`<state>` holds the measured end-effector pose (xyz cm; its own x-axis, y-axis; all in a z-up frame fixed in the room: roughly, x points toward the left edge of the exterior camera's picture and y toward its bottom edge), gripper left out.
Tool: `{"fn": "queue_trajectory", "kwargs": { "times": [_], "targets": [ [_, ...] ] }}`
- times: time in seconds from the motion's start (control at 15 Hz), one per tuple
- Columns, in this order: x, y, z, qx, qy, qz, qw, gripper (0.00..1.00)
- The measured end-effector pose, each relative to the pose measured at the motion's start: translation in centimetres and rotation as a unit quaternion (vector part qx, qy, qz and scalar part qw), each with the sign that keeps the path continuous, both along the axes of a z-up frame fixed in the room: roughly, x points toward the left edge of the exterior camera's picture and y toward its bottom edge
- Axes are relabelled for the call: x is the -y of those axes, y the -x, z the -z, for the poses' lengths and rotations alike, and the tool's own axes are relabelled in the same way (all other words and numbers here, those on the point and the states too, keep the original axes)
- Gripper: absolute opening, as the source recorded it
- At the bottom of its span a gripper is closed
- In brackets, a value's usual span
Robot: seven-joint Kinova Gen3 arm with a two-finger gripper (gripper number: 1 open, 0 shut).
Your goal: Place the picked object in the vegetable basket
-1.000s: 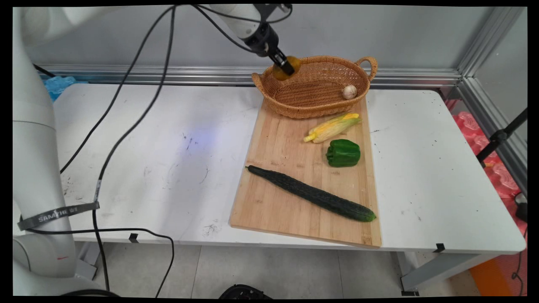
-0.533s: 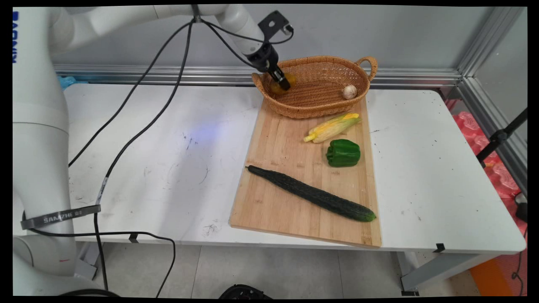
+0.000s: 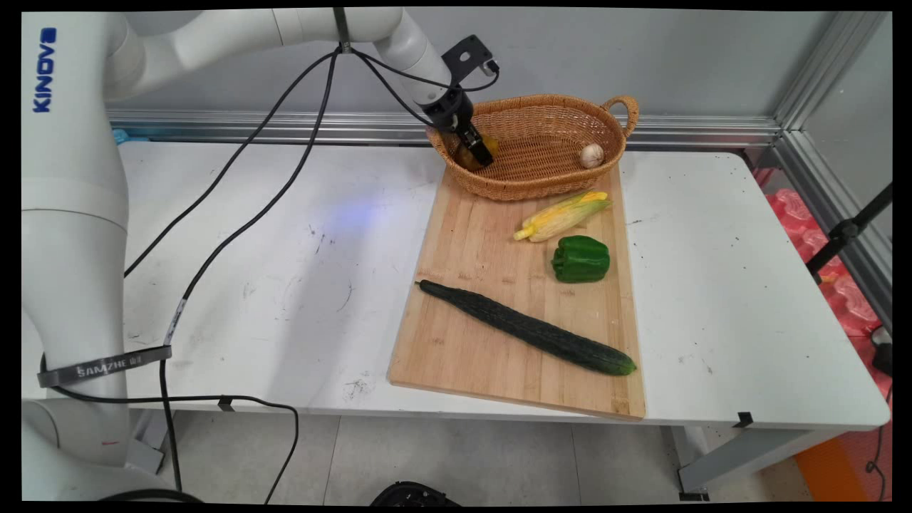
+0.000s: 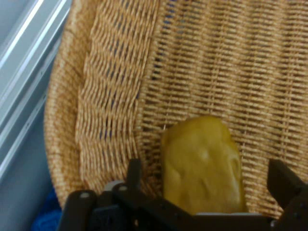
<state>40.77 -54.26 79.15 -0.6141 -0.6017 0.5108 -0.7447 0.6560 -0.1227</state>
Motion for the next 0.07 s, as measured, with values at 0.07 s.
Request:
{"fn": "queue_trajectory", "kwargs": {
  "times": [0.07],
  "targets": [
    [0.05, 0.07, -0.08, 0.000, 0.002, 0.004, 1.0000, 1.00]
  ]
}}
